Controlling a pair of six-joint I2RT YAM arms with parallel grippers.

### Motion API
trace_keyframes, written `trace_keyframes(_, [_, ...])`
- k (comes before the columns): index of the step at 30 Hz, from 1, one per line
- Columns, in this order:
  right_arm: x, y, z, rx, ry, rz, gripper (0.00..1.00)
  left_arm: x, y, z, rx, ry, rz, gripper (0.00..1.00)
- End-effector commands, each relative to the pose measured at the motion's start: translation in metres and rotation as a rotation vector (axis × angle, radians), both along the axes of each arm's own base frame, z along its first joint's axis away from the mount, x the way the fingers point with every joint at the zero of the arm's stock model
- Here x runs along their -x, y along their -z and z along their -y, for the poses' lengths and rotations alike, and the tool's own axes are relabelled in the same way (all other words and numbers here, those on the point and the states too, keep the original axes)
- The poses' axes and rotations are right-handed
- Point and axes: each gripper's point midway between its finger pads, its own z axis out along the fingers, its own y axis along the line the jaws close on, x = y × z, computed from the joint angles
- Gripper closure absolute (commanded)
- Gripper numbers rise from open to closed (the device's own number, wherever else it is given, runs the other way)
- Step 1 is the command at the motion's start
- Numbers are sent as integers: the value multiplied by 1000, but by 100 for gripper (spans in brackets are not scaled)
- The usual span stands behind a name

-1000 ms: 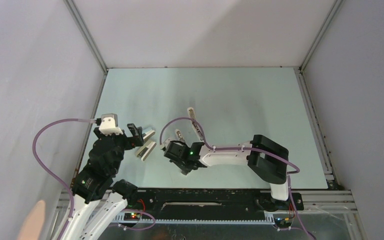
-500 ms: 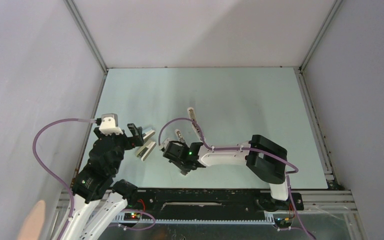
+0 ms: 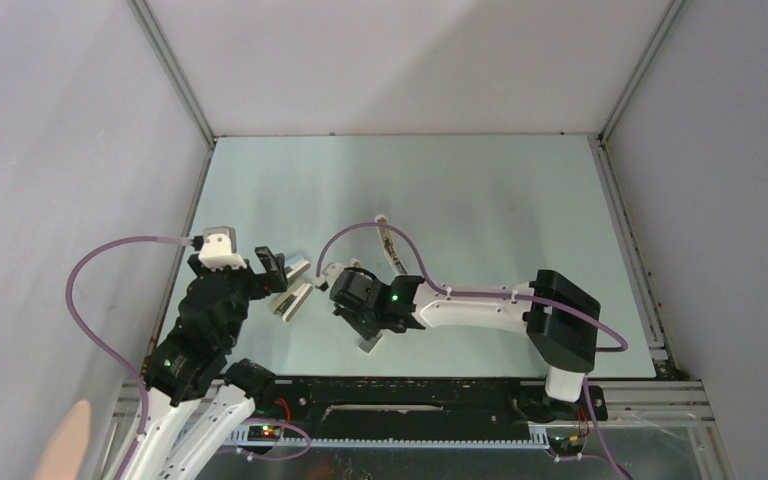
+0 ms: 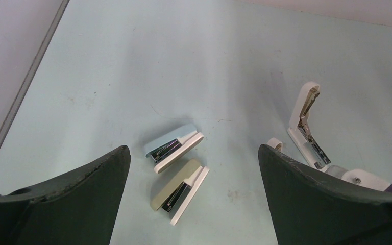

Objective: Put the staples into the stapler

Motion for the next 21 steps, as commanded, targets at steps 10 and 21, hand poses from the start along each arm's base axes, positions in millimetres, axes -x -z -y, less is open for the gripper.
trace_keyframes(10, [-36, -15, 46, -133, 301, -37, 100, -5, -6, 23, 24, 120, 21, 2])
trace_keyframes(21, [-44, -22, 77, -357, 394, -161, 100, -6, -4, 93, 147, 444, -41, 2])
